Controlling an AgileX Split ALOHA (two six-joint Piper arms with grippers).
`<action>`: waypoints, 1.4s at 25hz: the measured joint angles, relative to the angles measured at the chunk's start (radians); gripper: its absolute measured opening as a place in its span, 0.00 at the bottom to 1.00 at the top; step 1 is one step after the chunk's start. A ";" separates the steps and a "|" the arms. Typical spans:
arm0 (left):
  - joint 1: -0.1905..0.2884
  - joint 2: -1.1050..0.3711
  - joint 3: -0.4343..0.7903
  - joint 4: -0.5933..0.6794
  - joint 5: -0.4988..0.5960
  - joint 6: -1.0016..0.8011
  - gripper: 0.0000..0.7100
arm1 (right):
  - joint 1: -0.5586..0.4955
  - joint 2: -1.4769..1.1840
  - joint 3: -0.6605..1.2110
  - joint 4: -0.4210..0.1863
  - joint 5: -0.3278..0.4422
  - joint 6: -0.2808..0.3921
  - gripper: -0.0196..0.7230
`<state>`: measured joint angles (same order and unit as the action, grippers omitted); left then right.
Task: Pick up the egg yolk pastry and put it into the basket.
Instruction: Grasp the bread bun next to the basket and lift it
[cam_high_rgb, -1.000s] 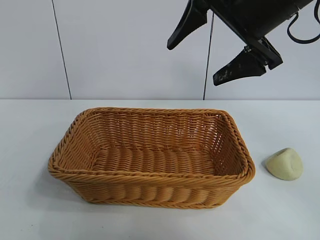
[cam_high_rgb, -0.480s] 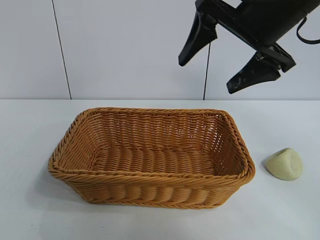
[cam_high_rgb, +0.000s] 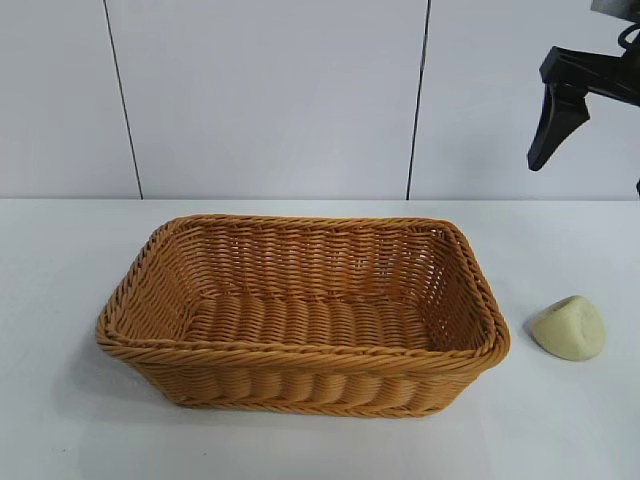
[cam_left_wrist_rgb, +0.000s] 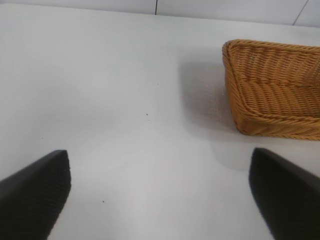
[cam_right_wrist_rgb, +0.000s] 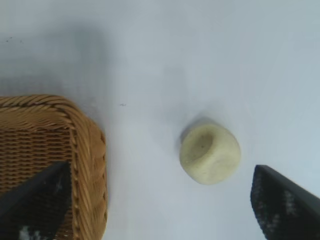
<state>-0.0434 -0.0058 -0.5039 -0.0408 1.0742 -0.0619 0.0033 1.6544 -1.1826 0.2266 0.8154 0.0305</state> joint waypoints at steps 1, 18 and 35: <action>0.000 0.000 0.000 0.000 0.000 0.000 0.98 | -0.004 0.015 -0.002 -0.001 -0.001 0.000 0.96; 0.001 0.000 0.000 0.000 0.001 0.001 0.98 | -0.005 0.385 -0.002 -0.013 -0.086 0.011 0.96; 0.001 0.000 0.000 0.000 0.001 0.001 0.98 | -0.005 0.341 -0.002 -0.014 -0.076 0.010 0.29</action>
<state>-0.0427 -0.0058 -0.5039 -0.0408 1.0750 -0.0610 -0.0018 1.9951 -1.1848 0.2125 0.7392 0.0406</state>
